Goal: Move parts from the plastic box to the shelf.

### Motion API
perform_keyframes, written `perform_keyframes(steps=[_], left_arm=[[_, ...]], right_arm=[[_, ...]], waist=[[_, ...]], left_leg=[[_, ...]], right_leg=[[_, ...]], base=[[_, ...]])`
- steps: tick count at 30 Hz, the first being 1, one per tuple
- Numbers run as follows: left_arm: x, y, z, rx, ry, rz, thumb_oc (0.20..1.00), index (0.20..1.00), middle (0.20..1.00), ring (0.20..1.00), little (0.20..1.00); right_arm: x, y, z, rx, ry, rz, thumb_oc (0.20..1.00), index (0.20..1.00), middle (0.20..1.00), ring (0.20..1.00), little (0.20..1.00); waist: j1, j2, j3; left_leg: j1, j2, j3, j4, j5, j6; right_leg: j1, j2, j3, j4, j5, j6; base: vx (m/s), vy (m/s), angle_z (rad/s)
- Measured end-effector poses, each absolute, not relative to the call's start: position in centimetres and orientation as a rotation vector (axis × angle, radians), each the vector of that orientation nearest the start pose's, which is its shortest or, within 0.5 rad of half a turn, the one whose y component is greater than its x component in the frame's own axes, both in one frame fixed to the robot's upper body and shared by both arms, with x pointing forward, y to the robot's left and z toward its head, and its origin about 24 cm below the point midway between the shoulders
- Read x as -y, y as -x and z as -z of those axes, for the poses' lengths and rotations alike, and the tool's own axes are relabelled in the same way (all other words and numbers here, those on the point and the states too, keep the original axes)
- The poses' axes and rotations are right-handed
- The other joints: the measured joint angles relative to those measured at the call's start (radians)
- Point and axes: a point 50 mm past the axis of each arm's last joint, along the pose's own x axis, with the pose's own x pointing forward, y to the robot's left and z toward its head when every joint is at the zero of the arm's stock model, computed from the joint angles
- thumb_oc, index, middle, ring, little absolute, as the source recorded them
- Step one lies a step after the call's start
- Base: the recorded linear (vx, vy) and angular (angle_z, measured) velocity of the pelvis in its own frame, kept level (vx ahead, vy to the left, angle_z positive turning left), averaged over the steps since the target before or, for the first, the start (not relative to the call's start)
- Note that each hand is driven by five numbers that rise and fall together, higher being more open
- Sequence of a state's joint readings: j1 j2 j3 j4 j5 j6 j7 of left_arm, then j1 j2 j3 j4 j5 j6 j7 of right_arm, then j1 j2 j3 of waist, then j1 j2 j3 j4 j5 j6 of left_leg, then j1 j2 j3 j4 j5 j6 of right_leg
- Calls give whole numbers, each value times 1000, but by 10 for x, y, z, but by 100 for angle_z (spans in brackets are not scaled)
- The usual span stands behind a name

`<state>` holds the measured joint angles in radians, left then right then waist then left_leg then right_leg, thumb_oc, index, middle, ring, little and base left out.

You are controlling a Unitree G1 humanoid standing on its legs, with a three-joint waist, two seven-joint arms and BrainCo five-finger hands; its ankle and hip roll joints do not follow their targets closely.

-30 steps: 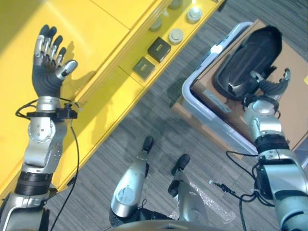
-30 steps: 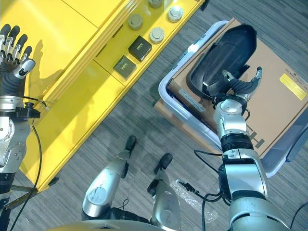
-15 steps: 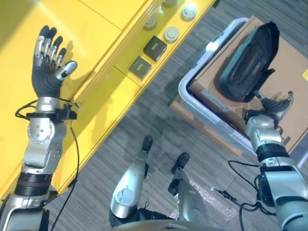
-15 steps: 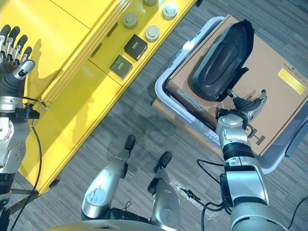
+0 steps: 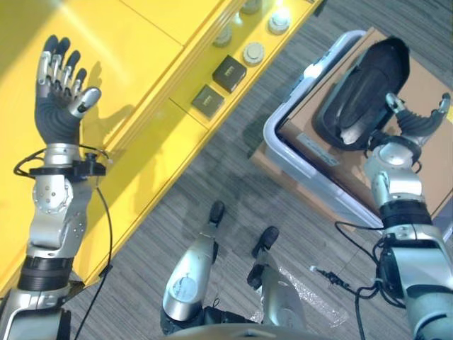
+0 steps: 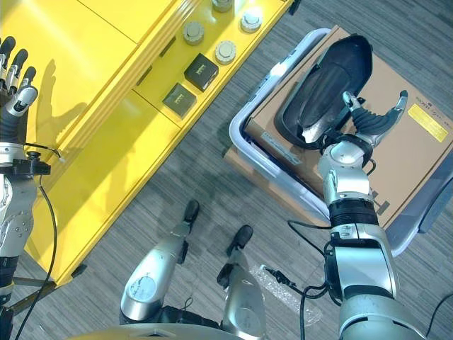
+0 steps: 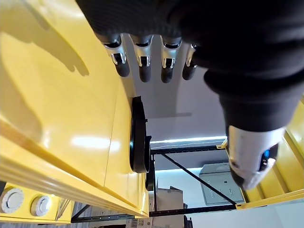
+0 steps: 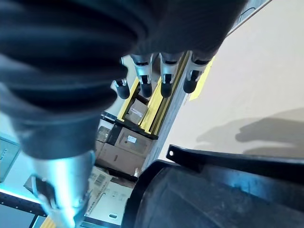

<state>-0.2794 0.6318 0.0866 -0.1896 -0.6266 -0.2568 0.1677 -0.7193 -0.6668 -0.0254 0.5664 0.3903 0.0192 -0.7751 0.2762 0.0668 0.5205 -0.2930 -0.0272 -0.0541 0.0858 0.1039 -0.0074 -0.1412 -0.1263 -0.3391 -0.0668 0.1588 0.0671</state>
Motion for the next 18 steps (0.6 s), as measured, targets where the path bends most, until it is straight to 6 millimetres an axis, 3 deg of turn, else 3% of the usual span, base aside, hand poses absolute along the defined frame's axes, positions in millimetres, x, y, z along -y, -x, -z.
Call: perform_keyframes(steps=[10, 18], left_arm=[[-241, -267, -222, 725, 65, -39, 1000, 1000, 1000, 1000, 1000], [-237, -269, -220, 715, 66, -26, 1000, 1000, 1000, 1000, 1000]], right_arm=[[324, -339, -185, 188, 134, 971, 1000, 1000, 1000, 1000, 1000], [335, -338, -142, -12, 223, 1009, 1000, 1000, 1000, 1000, 1000]], waist=[[0, 0, 0], [0, 1, -1]], left_leg=[[0, 0, 0, 0, 1, -1], [-1, 0, -1, 0, 2, -1]], right_leg=[[1, 0, -1, 0, 0, 0], [-1, 0, -2, 0, 0, 0]], base=[[0, 0, 0], [0, 0, 0]])
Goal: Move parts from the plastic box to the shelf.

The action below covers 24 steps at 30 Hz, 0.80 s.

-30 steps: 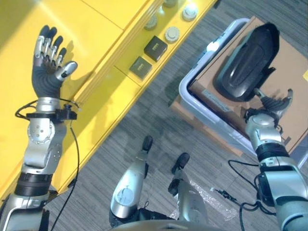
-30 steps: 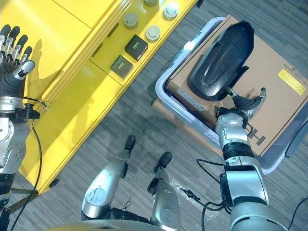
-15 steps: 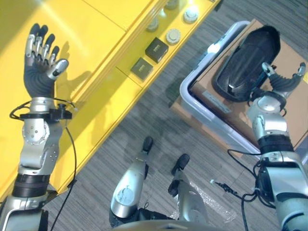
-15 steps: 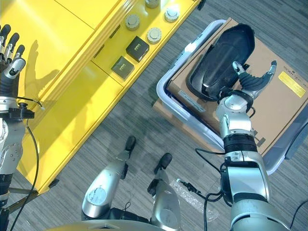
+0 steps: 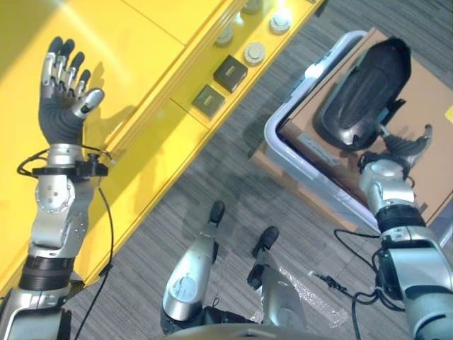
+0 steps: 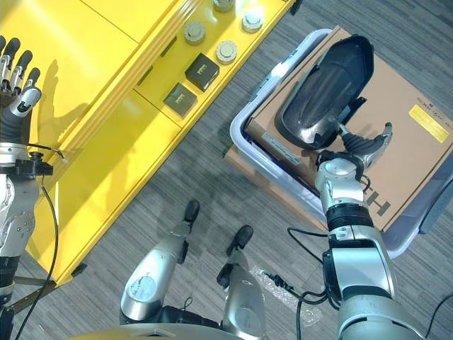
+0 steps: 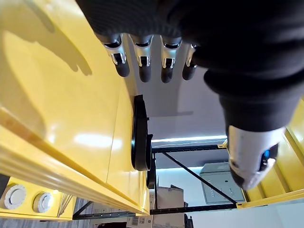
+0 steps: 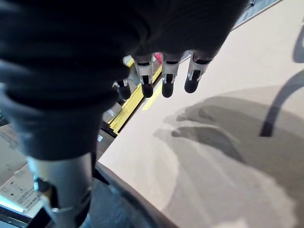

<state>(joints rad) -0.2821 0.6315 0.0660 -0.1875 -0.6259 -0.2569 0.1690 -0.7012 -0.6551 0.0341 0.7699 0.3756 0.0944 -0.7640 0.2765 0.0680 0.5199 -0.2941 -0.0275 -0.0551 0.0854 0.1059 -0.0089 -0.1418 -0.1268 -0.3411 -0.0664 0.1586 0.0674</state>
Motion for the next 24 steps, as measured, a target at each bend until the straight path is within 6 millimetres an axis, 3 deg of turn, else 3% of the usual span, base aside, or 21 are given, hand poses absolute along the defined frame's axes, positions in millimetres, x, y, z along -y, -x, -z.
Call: perform_keyframes(steps=[6, 20, 24], left_arm=[[-236, -269, -218, 707, 66, -22, 1000, 1000, 1000, 1000, 1000], [-236, -268, -219, 718, 70, -26, 1000, 1000, 1000, 1000, 1000], [-237, -268, -219, 720, 78, -23, 1000, 1000, 1000, 1000, 1000]], right_arm=[[338, -337, -137, -25, 224, 998, 1000, 1000, 1000, 1000, 1000], [329, -346, -163, 119, 170, 983, 1000, 1000, 1000, 1000, 1000], [318, -347, -190, 260, 120, 972, 1000, 1000, 1000, 1000, 1000]], waist=[[0, 1, 0], [10, 12, -2], [22, 28, -2]], left_leg=[[-2, -1, -3, -2, 0, -1], [-21, -16, -21, -3, 1, -1], [-20, -16, -26, -3, 1, -1]], right_leg=[[-2, -1, -2, 0, -4, 2], [-15, -12, -14, 6, -10, 10], [-13, -13, -23, 11, -13, 11]], base=[[0, 0, 0], [9, 7, 3], [6, 6, 3]])
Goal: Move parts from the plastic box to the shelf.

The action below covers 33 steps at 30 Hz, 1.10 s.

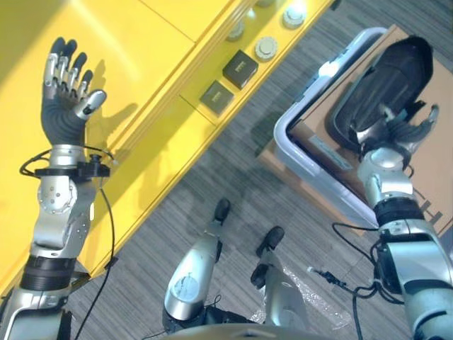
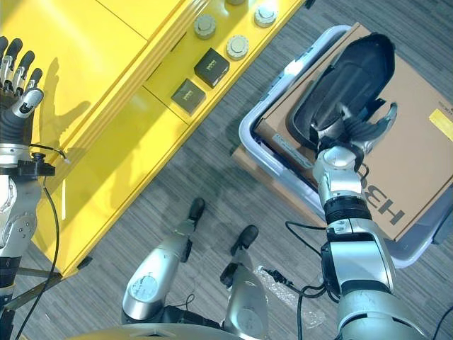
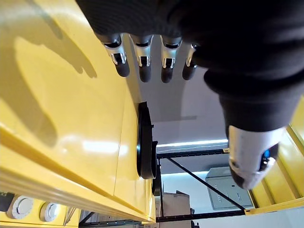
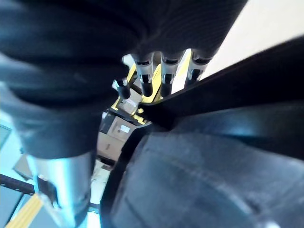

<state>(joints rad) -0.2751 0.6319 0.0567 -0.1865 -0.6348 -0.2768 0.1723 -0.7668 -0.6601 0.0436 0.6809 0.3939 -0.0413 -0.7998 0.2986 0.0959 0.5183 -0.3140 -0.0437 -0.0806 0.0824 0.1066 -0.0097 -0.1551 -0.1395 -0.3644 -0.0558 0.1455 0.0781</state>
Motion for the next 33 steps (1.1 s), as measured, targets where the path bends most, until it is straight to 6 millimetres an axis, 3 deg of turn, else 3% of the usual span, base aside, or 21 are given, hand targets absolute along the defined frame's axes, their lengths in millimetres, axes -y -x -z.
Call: perform_keyframes(steps=[3, 7, 18, 24, 33], left_arm=[[-238, -267, -218, 715, 88, -22, 1000, 1000, 1000, 1000, 1000], [-240, -267, -216, 706, 91, -25, 1000, 1000, 1000, 1000, 1000], [-240, -267, -216, 699, 102, -22, 1000, 1000, 1000, 1000, 1000], [-240, -266, -214, 695, 102, -21, 1000, 1000, 1000, 1000, 1000], [-241, -266, -214, 698, 103, -23, 1000, 1000, 1000, 1000, 1000]], right_arm=[[310, -348, -210, 336, 85, 993, 1000, 1000, 1000, 1000, 1000], [310, -345, -216, 365, 63, 1023, 1000, 1000, 1000, 1000, 1000], [312, -347, -207, 277, 150, 1046, 1000, 1000, 1000, 1000, 1000], [325, -347, -188, 171, 240, 1077, 1000, 1000, 1000, 1000, 1000], [332, -345, -191, 170, 274, 1071, 1000, 1000, 1000, 1000, 1000]], waist=[[3, 5, 1], [2, 5, 1], [1, 5, 1], [3, 5, 1], [7, 5, 1]], left_leg=[[3, 0, 0, 0, 0, 0], [15, 0, 0, 0, 0, 1], [16, 0, 0, 0, 2, 3], [16, -1, 0, 0, 2, 3], [13, -3, -4, 0, 2, 2]], right_leg=[[4, 0, -1, 0, 0, 0], [15, -1, -2, 2, -3, 1], [14, -1, 0, 3, -3, 1], [14, -2, -2, 5, -4, 2], [13, -3, -5, 5, -7, 4]], base=[[6, 4, 1], [5, 4, 1], [0, 0, 0], [0, 0, 0], [0, 0, 0]])
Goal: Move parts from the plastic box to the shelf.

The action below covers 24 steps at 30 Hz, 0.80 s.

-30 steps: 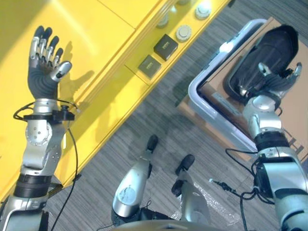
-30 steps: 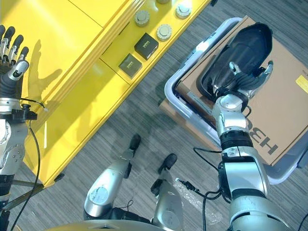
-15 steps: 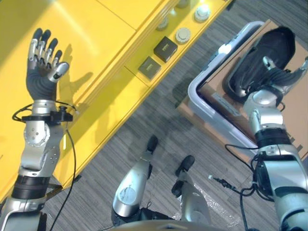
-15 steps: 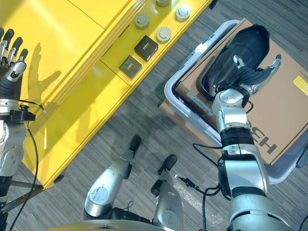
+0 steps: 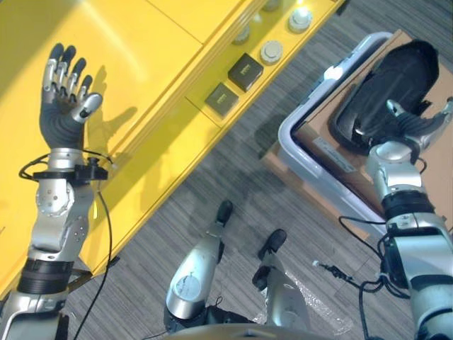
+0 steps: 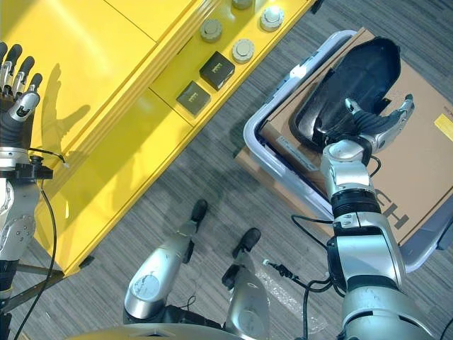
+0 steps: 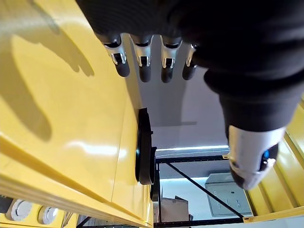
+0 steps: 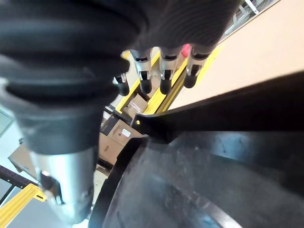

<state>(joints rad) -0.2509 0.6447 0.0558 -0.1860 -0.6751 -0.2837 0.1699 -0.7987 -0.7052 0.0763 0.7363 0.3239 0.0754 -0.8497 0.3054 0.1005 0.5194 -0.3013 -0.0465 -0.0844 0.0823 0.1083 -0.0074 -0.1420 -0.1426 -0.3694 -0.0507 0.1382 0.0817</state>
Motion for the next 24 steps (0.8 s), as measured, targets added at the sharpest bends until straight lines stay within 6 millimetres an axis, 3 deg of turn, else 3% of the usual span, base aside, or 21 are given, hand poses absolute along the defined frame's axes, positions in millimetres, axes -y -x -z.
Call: perform_keyframes(steps=[24], left_arm=[[-238, -266, -209, 686, 105, -16, 1000, 1000, 1000, 1000, 1000]], right_arm=[[334, -349, -165, 6, 376, 1043, 1000, 1000, 1000, 1000, 1000]], waist=[[8, 1, 0]], left_leg=[[-24, -11, -1, 5, 4, 0]], right_leg=[[-53, -27, 0, 76, -34, 11]], base=[[-1, 1, 0]])
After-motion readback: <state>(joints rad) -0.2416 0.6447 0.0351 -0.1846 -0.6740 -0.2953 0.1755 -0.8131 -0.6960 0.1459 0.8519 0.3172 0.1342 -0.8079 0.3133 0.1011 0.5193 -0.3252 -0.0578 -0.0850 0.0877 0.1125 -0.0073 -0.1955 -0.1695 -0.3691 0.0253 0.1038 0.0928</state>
